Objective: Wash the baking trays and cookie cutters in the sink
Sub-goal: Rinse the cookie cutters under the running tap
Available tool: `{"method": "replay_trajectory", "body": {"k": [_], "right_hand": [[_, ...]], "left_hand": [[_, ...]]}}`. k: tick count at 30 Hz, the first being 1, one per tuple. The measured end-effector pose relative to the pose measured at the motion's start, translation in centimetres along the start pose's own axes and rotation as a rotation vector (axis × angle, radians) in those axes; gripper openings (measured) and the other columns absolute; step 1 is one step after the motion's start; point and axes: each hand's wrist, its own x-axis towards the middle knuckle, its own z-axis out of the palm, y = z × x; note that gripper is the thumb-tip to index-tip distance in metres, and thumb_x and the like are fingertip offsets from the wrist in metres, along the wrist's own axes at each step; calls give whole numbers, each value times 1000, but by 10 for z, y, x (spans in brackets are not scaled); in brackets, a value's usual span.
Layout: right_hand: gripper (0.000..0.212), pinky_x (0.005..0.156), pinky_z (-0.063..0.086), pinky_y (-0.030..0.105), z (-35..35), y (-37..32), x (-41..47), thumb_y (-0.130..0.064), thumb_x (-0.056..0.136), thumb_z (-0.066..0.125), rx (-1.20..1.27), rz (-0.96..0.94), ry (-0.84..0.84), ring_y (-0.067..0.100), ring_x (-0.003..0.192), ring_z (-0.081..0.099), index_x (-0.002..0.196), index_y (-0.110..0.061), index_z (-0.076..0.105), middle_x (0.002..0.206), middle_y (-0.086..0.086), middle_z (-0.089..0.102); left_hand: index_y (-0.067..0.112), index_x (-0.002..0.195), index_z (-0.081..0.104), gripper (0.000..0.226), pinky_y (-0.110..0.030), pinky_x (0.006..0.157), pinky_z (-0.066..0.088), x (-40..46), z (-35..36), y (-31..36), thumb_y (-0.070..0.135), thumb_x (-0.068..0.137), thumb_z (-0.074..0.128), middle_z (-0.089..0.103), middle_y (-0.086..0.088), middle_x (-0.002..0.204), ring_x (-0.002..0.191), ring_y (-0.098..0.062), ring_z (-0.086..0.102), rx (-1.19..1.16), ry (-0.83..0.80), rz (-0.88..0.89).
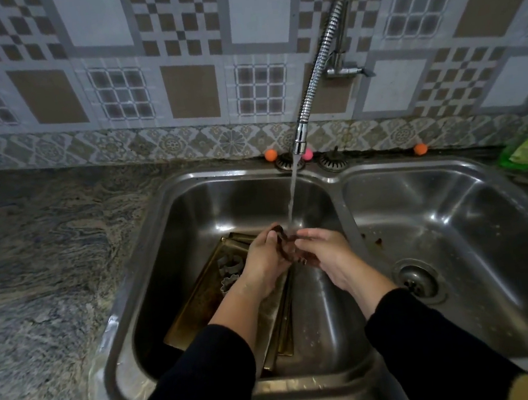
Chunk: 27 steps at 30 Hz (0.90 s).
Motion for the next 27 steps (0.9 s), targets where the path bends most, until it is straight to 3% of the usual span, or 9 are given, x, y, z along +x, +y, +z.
{"method": "replay_trajectory", "body": {"k": [4,8,12,15,18,22,25,27], "right_hand": [[10,80,57,34,12,-5,0,-18,84,70,-339,-186,164,13,84,66,78,-25,68,89,-1,70],[13,70,54,27,20,-18,2,-24,84,71,-624,-294,163,7,75,63,74,-26,63,79,-7,66],[8,70,57,29,24,-39,9,-16,84,70,-421,-213,153,5,77,62,78,-21,68,90,-5,69],[8,61,46,15,26,-48,11,-15,86,68,-414,-244,137,0,76,57,85,-23,70,92,-7,66],[10,64,46,16,28,-48,5,-17,87,67,-445,-256,132,6,84,62,90,-26,71,96,-6,68],[18,62,46,17,14,-45,-16,-19,86,68,-350,-161,-54,7,83,63,104,-23,68,95,-5,69],[39,76,45,19,4,-38,-22,-13,77,75,-736,-365,-23,8,99,59,111,-26,62,109,-7,62],[41,82,47,26,1,-33,-23,-13,77,74,-1032,-563,59,11,99,55,114,-25,60,114,-6,54]], "left_hand": [[13,128,56,32,-36,86,56,1,-2,1,23,104,37,68,-11,112,102,-22,67,92,68,33],[21,131,54,31,-34,85,54,-1,-13,5,25,103,40,68,-6,112,102,-19,67,85,99,27],[29,138,46,36,-36,89,48,-3,-21,21,28,103,38,68,1,108,98,-14,64,113,44,12],[27,134,49,33,-34,79,54,0,-22,27,29,102,43,69,-4,105,91,-17,68,70,72,18],[20,129,55,30,-31,70,57,1,-24,25,22,102,43,69,-9,107,89,-20,70,2,77,-5],[18,130,53,31,-34,71,59,-2,-20,17,14,104,35,68,-12,106,90,-22,69,-94,-23,-48],[19,130,52,33,-34,70,59,-5,-11,17,11,103,34,65,-16,115,91,-22,70,-113,-36,-60],[19,132,51,35,-34,73,60,-2,-3,16,9,103,36,63,-17,120,94,-23,69,-151,-26,-64]]}}
